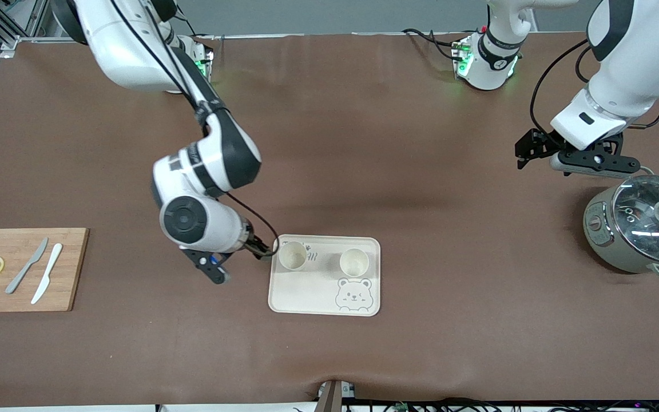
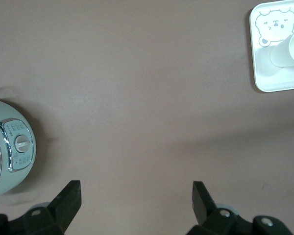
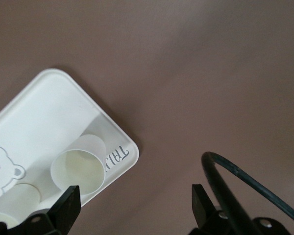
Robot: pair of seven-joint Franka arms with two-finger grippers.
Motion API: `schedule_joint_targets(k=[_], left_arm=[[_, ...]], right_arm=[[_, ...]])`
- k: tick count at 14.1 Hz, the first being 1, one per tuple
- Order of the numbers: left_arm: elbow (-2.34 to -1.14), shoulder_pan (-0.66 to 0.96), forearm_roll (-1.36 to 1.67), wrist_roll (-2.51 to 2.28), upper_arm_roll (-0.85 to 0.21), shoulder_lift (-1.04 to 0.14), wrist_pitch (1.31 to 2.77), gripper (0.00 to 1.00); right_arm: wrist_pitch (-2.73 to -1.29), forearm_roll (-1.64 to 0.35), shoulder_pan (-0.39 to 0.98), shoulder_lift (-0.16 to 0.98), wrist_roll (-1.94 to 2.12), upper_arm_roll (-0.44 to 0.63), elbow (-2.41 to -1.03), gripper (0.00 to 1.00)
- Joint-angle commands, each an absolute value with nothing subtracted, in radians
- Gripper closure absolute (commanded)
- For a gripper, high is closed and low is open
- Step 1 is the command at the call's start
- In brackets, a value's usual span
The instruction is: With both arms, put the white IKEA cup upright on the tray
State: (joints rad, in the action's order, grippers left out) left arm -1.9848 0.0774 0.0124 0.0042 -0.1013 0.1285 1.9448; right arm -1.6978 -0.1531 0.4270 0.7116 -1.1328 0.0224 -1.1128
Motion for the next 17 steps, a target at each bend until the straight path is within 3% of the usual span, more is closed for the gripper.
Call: schedule_joint_targets(k=[1, 4, 11, 17], left_arm=[[-1.968, 0.069, 0.035, 0.012, -0.104, 0.123, 1.939, 0.00], [-1.968, 0.069, 0.035, 0.012, -0.104, 0.123, 1.937, 0.00], [-1.968, 0.069, 0.035, 0.012, -0.106, 0.123, 1.939, 0.00], [-1.970, 0.071, 0.035, 0.011, -0.107, 0.121, 1.939, 0.00]], right_arm=[[-1.646, -0.141, 0.377, 0.617, -1.056, 0.003, -1.134, 0.00], [-1.511, -0.135, 0.319, 0.557, -0.959, 0.003, -1.138, 0.00], [-1.347, -0.133, 0.180, 0.417, -0.536, 0.002, -1.152, 0.00], [-1.328, -0.074, 0.051, 0.278, -0.192, -0.035, -1.227, 0.00]])
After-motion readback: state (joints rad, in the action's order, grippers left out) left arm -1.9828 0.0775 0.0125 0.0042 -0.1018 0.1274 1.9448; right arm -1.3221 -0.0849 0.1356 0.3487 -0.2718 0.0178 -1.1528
